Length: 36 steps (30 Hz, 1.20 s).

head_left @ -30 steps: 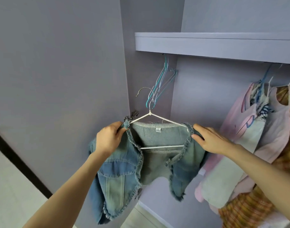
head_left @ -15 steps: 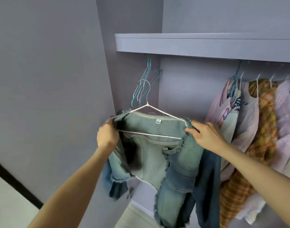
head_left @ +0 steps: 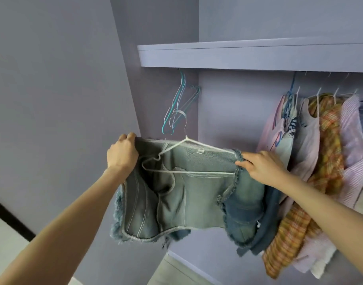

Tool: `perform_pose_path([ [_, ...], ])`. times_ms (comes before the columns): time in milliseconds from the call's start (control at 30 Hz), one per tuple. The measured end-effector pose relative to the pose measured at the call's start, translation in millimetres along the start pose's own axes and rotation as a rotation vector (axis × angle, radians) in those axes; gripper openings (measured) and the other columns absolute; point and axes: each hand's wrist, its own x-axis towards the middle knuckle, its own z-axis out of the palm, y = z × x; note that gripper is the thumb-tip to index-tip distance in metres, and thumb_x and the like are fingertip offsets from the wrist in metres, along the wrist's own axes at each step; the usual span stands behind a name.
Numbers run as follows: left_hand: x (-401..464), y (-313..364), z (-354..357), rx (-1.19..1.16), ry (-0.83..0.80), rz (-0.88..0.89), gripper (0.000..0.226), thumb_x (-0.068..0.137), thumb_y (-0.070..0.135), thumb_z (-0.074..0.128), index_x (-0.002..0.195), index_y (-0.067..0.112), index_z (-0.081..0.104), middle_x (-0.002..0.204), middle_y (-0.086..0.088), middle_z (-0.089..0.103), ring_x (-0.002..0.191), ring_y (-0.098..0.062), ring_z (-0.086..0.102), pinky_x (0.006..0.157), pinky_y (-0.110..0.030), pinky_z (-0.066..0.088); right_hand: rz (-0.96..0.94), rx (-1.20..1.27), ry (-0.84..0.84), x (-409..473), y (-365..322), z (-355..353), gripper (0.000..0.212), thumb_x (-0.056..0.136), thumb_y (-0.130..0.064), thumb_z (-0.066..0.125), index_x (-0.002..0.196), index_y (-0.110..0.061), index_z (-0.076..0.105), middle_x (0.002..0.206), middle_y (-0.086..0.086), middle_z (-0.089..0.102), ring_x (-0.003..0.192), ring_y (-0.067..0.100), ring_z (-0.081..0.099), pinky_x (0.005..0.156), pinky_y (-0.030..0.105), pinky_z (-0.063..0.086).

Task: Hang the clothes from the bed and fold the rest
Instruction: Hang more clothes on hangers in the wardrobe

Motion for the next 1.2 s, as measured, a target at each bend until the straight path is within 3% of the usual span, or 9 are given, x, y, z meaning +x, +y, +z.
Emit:
perform_pose_path([
  [133, -26.9, 8.8, 6.9, -0.197, -0.042, 0.061, 0.023, 0.097, 0.018, 0.041, 0.114, 0.007, 0.052, 0.1, -0.023, 0.064, 0.087, -0.047, 0.057, 0.072, -0.043, 0.044, 0.078, 0.074, 0.128, -7.0, 0.5, 8.9, 0.055, 0.086, -0.024, 0.065, 0.052, -0.026, 0.022, 0.05, 0.013, 0.058, 0.052, 0.035, 0.056, 0.048, 0.029, 0.03],
  [300, -51.6, 31.5, 6.1, -0.528, 0.092, 0.044, 0.016, 0.094, 0.008, 0.049, 0.104, -0.001, 0.056, 0.085, -0.022, 0.066, 0.077, -0.043, 0.059, 0.065, -0.034, 0.037, 0.031, -0.018, 0.083, -12.6, -10.2, 11.0, 0.025, 0.089, -0.027, 0.062, 0.067, -0.016, 0.059, 0.058, 0.005, 0.066, 0.053, 0.027, 0.061, 0.05, 0.025, 0.029],
  [467, -28.0, 23.3, -11.3, -0.542, 0.16, -0.033, 0.015, 0.093, 0.01, 0.049, 0.104, 0.003, 0.058, 0.089, -0.019, 0.067, 0.082, -0.039, 0.059, 0.071, -0.033, 0.043, 0.05, -0.019, -0.013, -18.5, -14.3, 21.0, 0.035, 0.093, -0.036, 0.051, 0.064, -0.017, 0.047, 0.069, 0.008, 0.067, 0.07, 0.031, 0.063, 0.054, 0.031, 0.038],
  [700, -46.6, 23.9, 33.8, -0.209, -0.942, 0.348, 0.017, 0.093, 0.027, 0.052, 0.106, 0.021, 0.062, 0.113, 0.001, 0.064, 0.101, -0.015, 0.06, 0.076, -0.014, 0.044, 0.241, 0.102, 0.162, -18.2, -15.9, 23.5, 0.047, 0.088, -0.032, 0.06, 0.052, -0.02, 0.032, 0.052, 0.015, 0.058, 0.056, 0.036, 0.059, 0.049, 0.031, 0.029],
  [867, 11.8, 22.8, 53.5, -0.213, -0.257, 0.303, 0.053, 0.089, 0.028, 0.059, 0.137, 0.015, 0.039, 0.135, -0.009, 0.038, 0.125, -0.034, 0.036, 0.102, -0.046, 0.034, 0.298, 0.102, 0.204, -27.2, -20.7, 19.6, 0.058, 0.086, -0.028, 0.065, 0.052, -0.025, 0.018, 0.045, 0.015, 0.05, 0.047, 0.034, 0.053, 0.05, 0.03, 0.027],
  [967, 46.7, 34.3, 62.5, -0.149, -0.308, 0.491, 0.074, 0.089, 0.045, 0.055, 0.148, 0.028, 0.013, 0.151, 0.002, 0.02, 0.14, -0.025, 0.011, 0.111, -0.052, 0.013, 0.352, 0.119, 0.207, -31.8, -25.2, 12.7, 0.055, 0.085, -0.027, 0.066, 0.053, -0.02, 0.023, 0.041, 0.008, 0.042, 0.049, 0.034, 0.053, 0.051, 0.031, 0.027],
  [1067, 67.4, 53.8, 77.6, -0.281, -0.42, 0.6, 0.043, 0.096, 0.037, 0.046, 0.133, 0.016, 0.041, 0.129, -0.007, 0.052, 0.126, -0.03, 0.041, 0.109, -0.051, 0.021, 0.397, 0.106, 0.187, -33.8, -27.3, 3.0, 0.057, 0.086, -0.03, 0.065, 0.054, -0.025, 0.018, 0.042, -0.008, 0.024, 0.046, 0.027, 0.045, 0.052, 0.031, 0.027],
  [1133, 71.9, 63.7, 86.3, -0.5, -0.412, 0.618, 0.015, 0.097, 0.025, 0.045, 0.097, 0.011, 0.051, 0.093, -0.018, 0.062, 0.093, -0.038, 0.057, 0.084, -0.042, 0.041, 0.433, 0.105, 0.121, -38.7, -24.5, -3.4, 0.046, 0.089, -0.034, 0.06, 0.057, -0.025, 0.027, 0.046, -0.007, 0.03, 0.048, 0.018, 0.042, 0.053, 0.029, 0.025],
  [1200, 72.5, 66.0, 94.0, -0.611, -0.408, 0.6, 0.014, 0.097, 0.02, 0.047, 0.085, 0.013, 0.047, 0.075, -0.016, 0.058, 0.073, -0.034, 0.055, 0.064, -0.034, 0.036, 0.426, 0.113, 0.063, -46.1, -23.7, -9.2, 0.021, 0.094, -0.033, 0.051, 0.077, -0.02, 0.052, 0.062, -0.005, 0.052, 0.063, 0.019, 0.054, 0.058, 0.029, 0.033],
])
